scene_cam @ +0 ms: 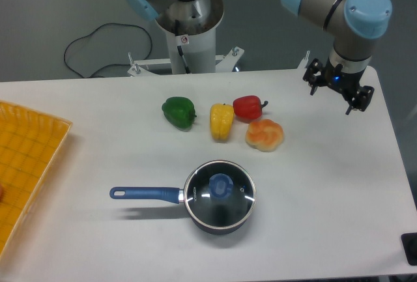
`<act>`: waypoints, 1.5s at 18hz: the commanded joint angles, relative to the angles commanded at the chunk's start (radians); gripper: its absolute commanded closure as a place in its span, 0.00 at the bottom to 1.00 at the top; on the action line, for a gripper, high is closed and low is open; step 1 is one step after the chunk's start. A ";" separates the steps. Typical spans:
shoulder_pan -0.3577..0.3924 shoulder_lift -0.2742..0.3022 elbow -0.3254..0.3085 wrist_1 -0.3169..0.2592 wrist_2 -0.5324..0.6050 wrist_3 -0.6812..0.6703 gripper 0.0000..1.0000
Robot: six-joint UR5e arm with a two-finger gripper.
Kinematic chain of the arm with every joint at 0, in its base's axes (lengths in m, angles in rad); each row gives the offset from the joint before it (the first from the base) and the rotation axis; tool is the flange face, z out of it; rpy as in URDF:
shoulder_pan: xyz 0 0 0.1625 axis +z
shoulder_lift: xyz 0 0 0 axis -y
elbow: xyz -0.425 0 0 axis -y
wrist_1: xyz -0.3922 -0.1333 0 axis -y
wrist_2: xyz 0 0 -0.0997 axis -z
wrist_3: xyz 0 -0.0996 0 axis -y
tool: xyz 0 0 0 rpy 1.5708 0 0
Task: Open the lid
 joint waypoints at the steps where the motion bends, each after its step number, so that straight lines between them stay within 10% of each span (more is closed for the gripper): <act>1: 0.002 0.000 0.000 0.000 -0.002 0.000 0.00; 15: -0.003 0.123 -0.081 -0.003 -0.031 -0.150 0.00; 27: -0.149 0.160 -0.147 -0.005 -0.026 -0.232 0.00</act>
